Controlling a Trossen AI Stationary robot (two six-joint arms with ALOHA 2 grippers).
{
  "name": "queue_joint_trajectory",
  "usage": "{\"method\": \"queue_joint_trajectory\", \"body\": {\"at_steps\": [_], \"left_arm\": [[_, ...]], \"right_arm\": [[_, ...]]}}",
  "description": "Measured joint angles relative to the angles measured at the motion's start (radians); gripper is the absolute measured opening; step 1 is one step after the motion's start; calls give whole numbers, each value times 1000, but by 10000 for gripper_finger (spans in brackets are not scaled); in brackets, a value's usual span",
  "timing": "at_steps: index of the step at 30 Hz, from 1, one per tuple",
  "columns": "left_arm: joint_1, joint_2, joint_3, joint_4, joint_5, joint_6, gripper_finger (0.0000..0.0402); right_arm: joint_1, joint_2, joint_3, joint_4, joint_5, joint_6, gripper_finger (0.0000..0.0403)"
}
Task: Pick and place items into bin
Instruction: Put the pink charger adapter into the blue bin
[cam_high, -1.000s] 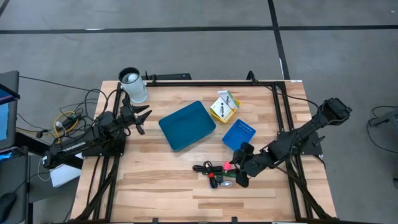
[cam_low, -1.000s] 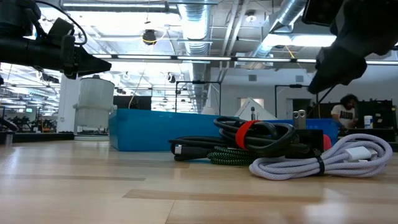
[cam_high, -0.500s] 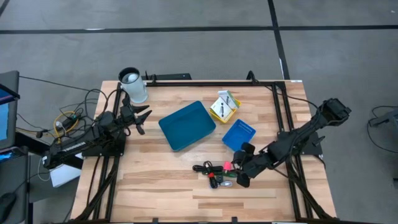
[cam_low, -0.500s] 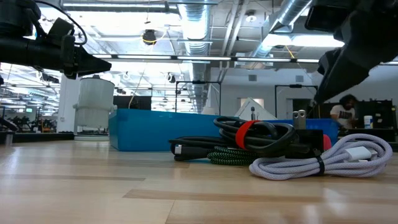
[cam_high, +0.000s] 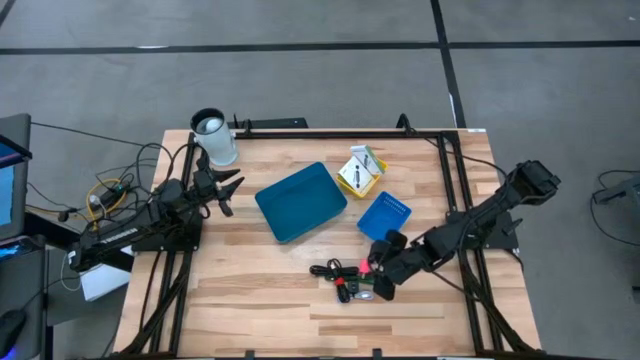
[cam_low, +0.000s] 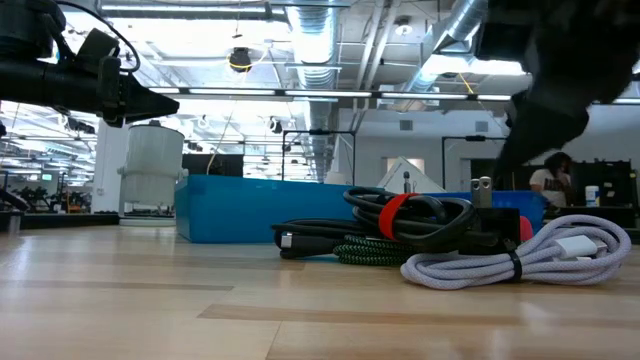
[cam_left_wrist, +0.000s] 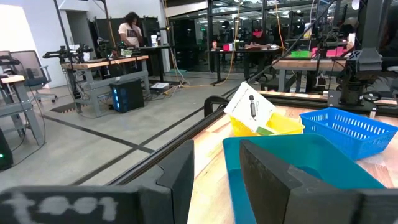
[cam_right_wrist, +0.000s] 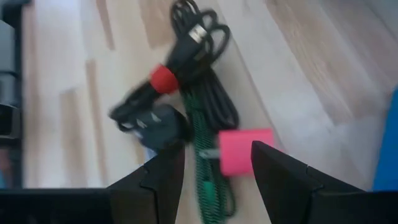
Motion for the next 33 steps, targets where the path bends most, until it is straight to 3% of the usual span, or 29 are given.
{"method": "queue_joint_trajectory", "body": {"at_steps": [4,8,13,18,33], "left_arm": [[0,0,0,0,0,0,119],[0,0,0,0,0,0,119],[0,0,0,0,0,0,119],[0,0,0,0,0,0,119],[0,0,0,0,0,0,119]], "right_arm": [[-20,0,64,-25,-41,17,179],[-40,0,136,-85,-102,-67,179],[-78,-1,232,-220,-185,-304,179],[-128,-1,296,-321,-196,-565,179],[-199,-2,314,-369,-245,-1135,179]]}}
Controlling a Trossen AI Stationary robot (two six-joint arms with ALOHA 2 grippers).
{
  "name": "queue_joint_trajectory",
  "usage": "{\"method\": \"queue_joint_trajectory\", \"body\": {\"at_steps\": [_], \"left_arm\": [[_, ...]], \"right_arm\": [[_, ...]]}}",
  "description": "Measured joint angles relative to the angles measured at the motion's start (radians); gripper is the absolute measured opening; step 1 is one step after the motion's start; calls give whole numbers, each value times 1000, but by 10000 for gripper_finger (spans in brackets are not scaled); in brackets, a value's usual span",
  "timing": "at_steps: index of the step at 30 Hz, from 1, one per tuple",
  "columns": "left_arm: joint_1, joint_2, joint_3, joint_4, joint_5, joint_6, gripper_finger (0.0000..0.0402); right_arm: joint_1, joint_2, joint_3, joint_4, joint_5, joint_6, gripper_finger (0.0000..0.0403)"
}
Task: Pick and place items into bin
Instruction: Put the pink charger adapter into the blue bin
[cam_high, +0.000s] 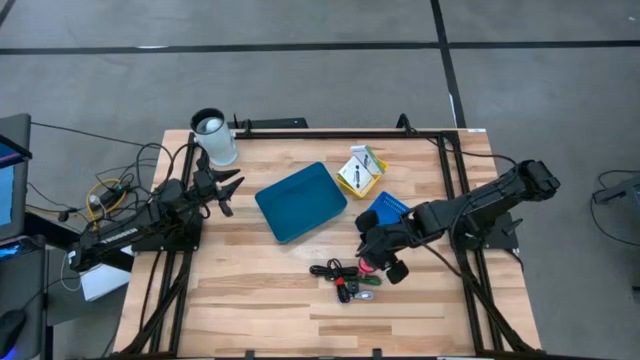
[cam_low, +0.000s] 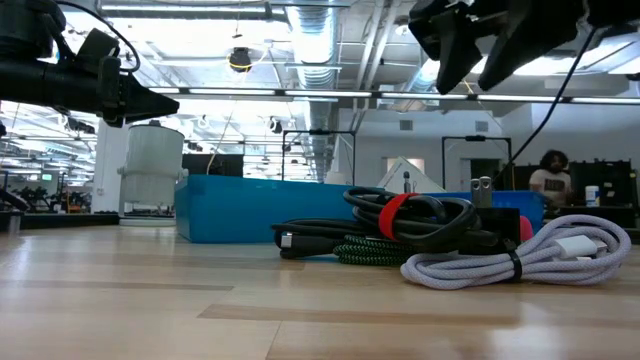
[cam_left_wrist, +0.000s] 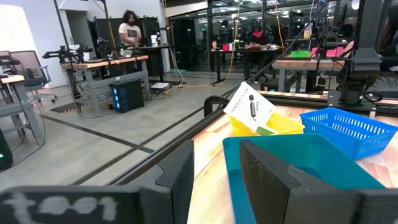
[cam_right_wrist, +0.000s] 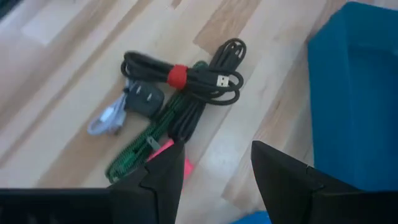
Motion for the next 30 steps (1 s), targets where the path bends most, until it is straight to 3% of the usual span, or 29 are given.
{"method": "queue_joint_trajectory", "body": {"at_steps": [10,30], "left_arm": [[0,0,0,0,0,0,119],[0,0,0,0,0,0,119]], "right_arm": [[-1,0,0,-114,24,-55,179],[123,0,0,-206,56,-141,193]]}}
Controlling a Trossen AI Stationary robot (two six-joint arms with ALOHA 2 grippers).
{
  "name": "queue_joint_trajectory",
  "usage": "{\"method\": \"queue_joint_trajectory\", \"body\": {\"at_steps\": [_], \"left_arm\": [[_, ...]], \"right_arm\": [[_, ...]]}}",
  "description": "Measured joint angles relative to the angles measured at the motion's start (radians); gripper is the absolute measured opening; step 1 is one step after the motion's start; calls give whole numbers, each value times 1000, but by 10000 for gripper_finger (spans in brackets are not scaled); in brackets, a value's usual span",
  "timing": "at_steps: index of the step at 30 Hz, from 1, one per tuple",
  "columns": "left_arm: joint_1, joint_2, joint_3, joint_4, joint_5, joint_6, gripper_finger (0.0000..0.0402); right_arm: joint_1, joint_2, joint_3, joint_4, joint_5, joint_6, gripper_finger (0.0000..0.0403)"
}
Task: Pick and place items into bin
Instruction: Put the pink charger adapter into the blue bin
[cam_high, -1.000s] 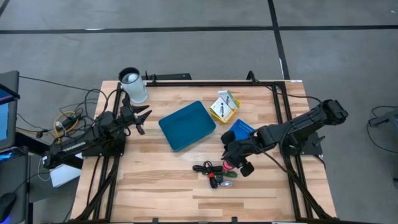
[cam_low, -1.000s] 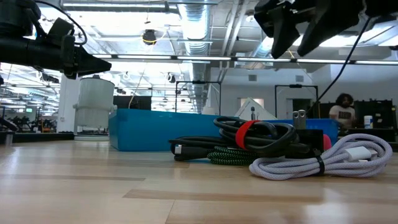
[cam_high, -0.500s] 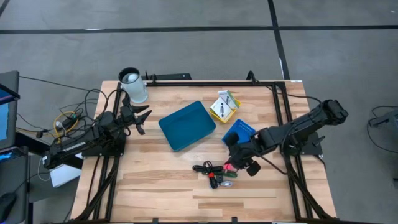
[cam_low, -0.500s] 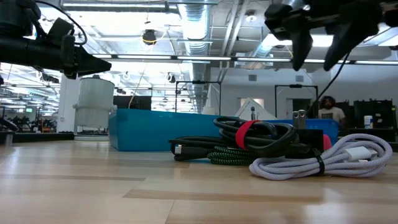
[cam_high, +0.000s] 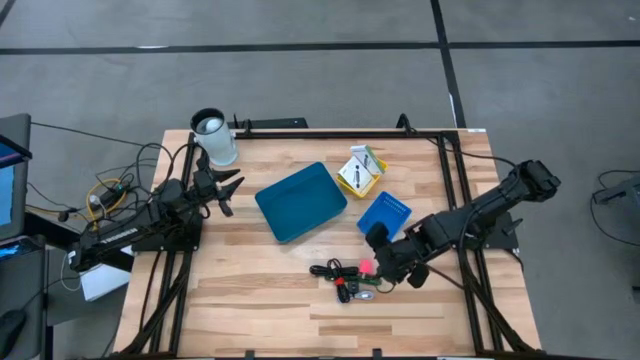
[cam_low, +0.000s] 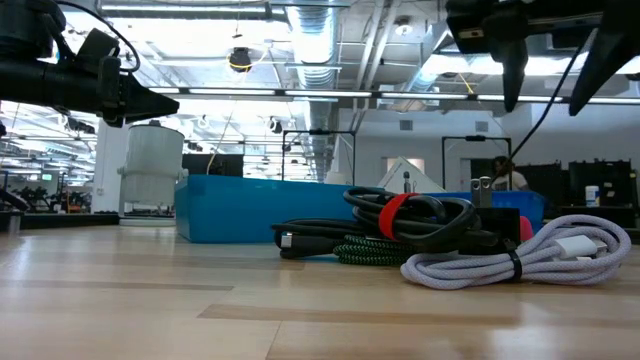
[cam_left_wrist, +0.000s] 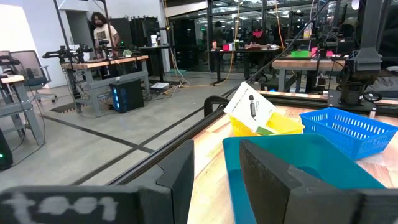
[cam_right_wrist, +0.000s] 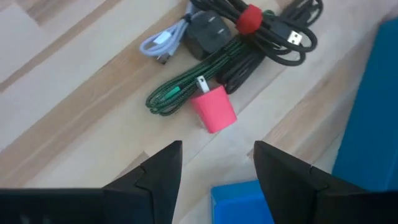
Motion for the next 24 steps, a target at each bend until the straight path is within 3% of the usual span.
{"method": "queue_joint_trajectory", "body": {"at_steps": [12,24], "left_arm": [[0,0,0,0,0,0,119],[0,3,0,3,0,0,119]], "right_arm": [[-4,6,-31,18,11,-89,187],[-30,201,22,23,106,-97,184]]}}
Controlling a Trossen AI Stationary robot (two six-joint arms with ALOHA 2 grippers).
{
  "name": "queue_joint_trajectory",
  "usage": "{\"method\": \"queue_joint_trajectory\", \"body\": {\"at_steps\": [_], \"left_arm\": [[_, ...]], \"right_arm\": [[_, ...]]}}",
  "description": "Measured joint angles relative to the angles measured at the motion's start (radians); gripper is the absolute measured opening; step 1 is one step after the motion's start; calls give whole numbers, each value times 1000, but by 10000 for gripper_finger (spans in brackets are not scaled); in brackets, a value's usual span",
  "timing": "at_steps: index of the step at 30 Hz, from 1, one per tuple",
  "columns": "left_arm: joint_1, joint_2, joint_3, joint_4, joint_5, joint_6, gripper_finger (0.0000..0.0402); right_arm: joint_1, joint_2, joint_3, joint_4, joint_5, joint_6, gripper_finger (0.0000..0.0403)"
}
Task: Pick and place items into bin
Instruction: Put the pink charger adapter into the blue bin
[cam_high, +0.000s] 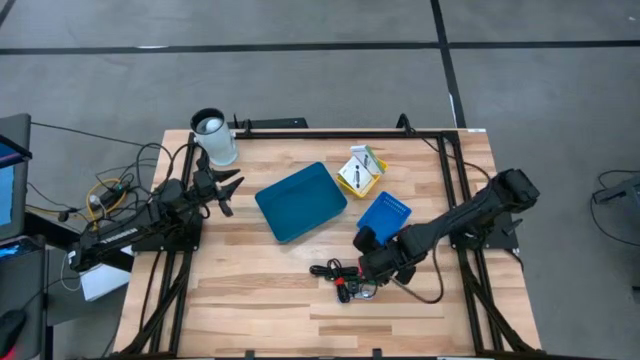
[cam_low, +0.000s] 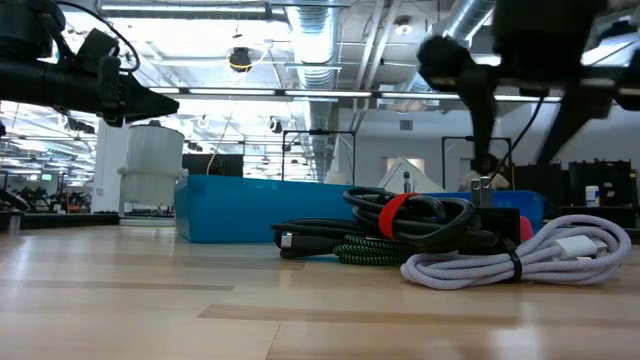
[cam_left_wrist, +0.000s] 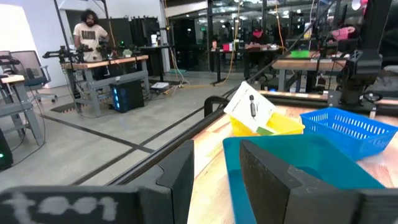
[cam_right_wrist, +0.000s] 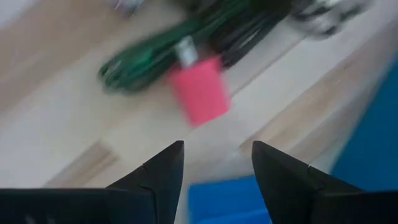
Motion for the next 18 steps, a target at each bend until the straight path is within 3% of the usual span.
{"method": "queue_joint_trajectory", "body": {"at_steps": [9,18], "left_arm": [[0,10,0,-1,-1,0,119],[0,10,0,-2,0,0,119]], "right_arm": [[12,151,144,-127,28,-29,182],[10,193,203,-149,23,-103,182]]}}
